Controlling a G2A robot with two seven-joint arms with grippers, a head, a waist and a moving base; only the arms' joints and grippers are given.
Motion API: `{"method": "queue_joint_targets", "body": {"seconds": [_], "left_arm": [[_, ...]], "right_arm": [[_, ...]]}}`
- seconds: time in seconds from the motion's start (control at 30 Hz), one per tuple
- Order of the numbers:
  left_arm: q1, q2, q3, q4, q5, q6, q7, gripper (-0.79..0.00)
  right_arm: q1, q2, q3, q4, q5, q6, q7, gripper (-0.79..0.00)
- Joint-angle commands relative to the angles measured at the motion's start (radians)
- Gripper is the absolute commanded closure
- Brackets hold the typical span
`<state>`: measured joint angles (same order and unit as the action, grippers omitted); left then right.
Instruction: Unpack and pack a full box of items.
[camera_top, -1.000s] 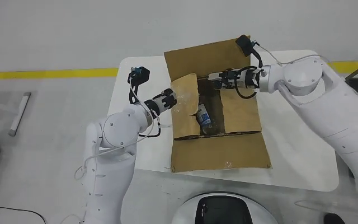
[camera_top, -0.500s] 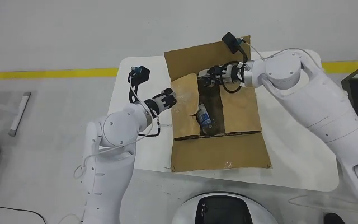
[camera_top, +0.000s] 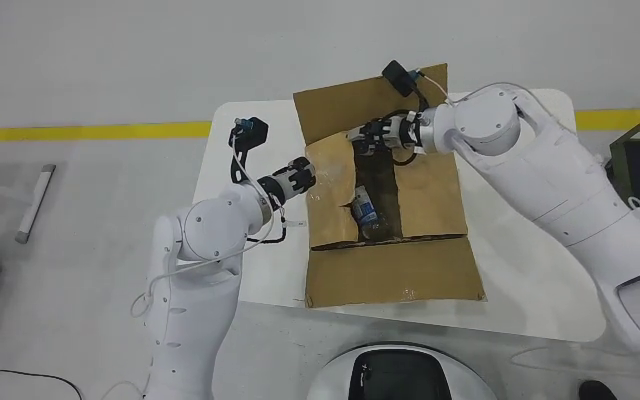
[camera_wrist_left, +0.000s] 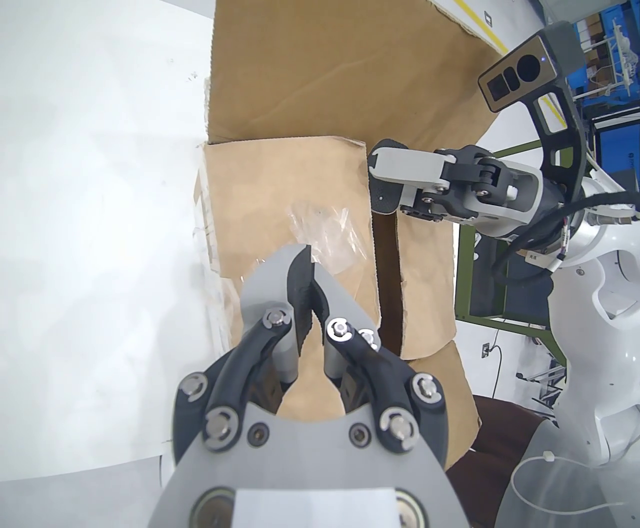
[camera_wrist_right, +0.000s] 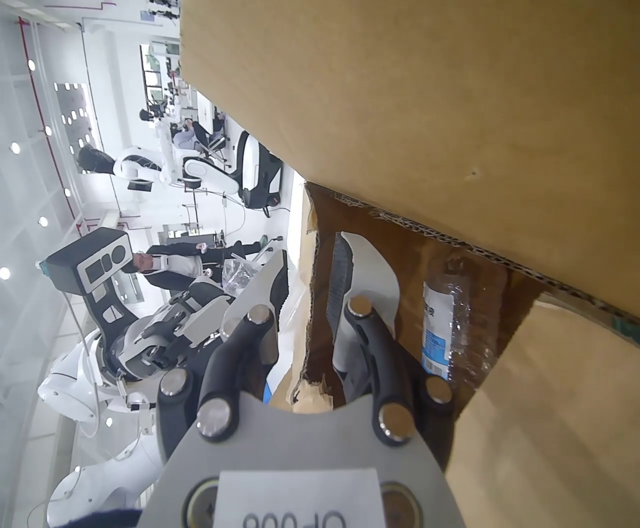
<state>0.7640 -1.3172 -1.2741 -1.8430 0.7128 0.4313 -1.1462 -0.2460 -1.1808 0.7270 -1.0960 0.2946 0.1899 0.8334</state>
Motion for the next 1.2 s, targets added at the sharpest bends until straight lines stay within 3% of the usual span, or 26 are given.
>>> {"method": "queue_joint_targets", "body": {"seconds": [0.0,0.07,0.2,0.73,1.17], "left_arm": [[-0.001,0.001,0.001,0.001,-0.002,0.001,0.001,0.000],[-0.002,0.002,0.003,0.002,-0.003,0.000,0.000,0.000],[-0.005,0.005,0.006,0.004,-0.005,0.002,0.001,0.000],[0.001,0.020,-0.036,-0.012,0.007,0.028,0.021,0.000],[0.047,0.054,-0.175,-0.088,0.138,0.058,-0.001,0.000]], "right_arm": [[0.002,-0.005,-0.002,0.008,-0.002,0.000,0.001,-0.169],[0.004,-0.008,-0.005,0.010,-0.009,0.000,0.005,-0.151],[0.009,-0.017,-0.008,0.022,-0.017,0.007,0.010,0.000],[0.019,-0.036,0.004,0.057,-0.056,0.030,0.019,0.000],[0.006,-0.043,0.023,0.056,-0.085,0.052,0.029,0.000]]}}
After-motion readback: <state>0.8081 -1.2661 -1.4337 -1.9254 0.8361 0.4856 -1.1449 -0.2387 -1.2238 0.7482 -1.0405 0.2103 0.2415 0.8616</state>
